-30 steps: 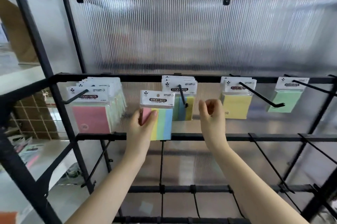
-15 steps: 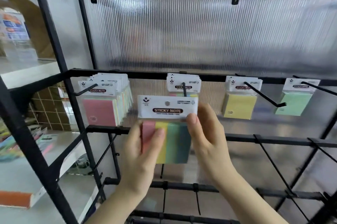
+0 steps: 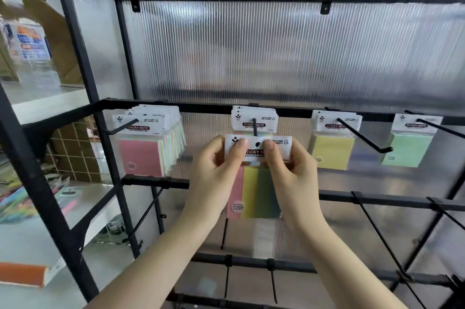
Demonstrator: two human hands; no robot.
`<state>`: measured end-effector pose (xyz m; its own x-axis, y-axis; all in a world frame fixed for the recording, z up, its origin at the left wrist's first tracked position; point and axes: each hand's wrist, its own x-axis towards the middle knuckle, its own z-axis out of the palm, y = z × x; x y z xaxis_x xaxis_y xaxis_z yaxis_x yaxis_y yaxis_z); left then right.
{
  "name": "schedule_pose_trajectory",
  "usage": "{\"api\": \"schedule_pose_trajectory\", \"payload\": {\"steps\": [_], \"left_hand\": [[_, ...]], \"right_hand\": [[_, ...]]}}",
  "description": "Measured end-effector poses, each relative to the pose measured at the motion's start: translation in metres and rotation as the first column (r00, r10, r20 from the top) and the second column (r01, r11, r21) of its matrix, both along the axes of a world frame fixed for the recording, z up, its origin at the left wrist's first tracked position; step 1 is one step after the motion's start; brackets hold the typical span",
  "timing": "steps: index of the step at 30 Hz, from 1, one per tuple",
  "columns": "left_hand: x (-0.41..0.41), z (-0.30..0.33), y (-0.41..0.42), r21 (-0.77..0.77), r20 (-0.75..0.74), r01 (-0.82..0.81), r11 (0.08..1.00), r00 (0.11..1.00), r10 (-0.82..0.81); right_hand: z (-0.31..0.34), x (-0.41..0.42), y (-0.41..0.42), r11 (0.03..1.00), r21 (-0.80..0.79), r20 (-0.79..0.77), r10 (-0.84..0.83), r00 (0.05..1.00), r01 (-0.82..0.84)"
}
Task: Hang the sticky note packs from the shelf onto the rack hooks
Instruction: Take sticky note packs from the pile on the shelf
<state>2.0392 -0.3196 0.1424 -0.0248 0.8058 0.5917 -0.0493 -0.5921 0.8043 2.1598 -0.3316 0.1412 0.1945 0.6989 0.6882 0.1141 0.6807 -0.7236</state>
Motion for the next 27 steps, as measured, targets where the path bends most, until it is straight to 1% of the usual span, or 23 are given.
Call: {"api": "schedule_pose_trajectory", "payload": {"steps": [4, 6, 8, 10, 13, 15, 19, 22, 27], "left_hand": [[0.002, -0.005, 0.006, 0.025, 0.022, -0.021, 0.999, 1.000, 0.020], [0.004, -0.008, 0.011, 0.024, 0.011, -0.057, 0.998, 0.998, 0.057], [0.006, -0.011, 0.018, 0.038, -0.035, -0.103, 0.994, 0.994, 0.104], [0.007, -0.014, 0.026, 0.021, -0.073, -0.138, 0.990, 0.988, 0.139], [0.007, -0.020, 0.045, 0.001, -0.169, -0.264, 0.965, 0.951, 0.260], [0.006, -0.022, 0.057, 0.013, -0.218, -0.305, 0.952, 0.928, 0.301], [0.004, -0.029, 0.080, -0.020, -0.266, -0.304, 0.952, 0.920, 0.288], [0.005, -0.038, 0.095, -0.105, -0.277, -0.252, 0.962, 0.937, 0.215], [0.009, -0.041, 0.105, -0.138, -0.283, -0.270, 0.953, 0.933, 0.223]], "right_hand": [[-0.001, 0.002, 0.005, 1.000, 0.019, 0.032, -0.017, 0.999, 0.016], [-0.004, 0.003, 0.010, 1.000, 0.005, 0.049, -0.028, 0.998, 0.028], [-0.007, 0.003, 0.016, 0.998, -0.009, 0.061, -0.061, 0.996, 0.061], [-0.009, 0.005, 0.024, 0.995, -0.027, 0.052, -0.097, 0.994, 0.099], [-0.015, 0.013, 0.039, 0.984, -0.068, 0.030, -0.162, 0.986, 0.164], [-0.020, 0.020, 0.050, 0.972, -0.123, 0.049, -0.198, 0.979, 0.202], [-0.028, 0.031, 0.069, 0.944, -0.247, 0.095, -0.202, 0.975, 0.219], [-0.032, 0.034, 0.080, 0.927, -0.293, 0.122, -0.206, 0.971, 0.234], [-0.038, 0.039, 0.088, 0.898, -0.357, 0.187, -0.203, 0.961, 0.259]]}}
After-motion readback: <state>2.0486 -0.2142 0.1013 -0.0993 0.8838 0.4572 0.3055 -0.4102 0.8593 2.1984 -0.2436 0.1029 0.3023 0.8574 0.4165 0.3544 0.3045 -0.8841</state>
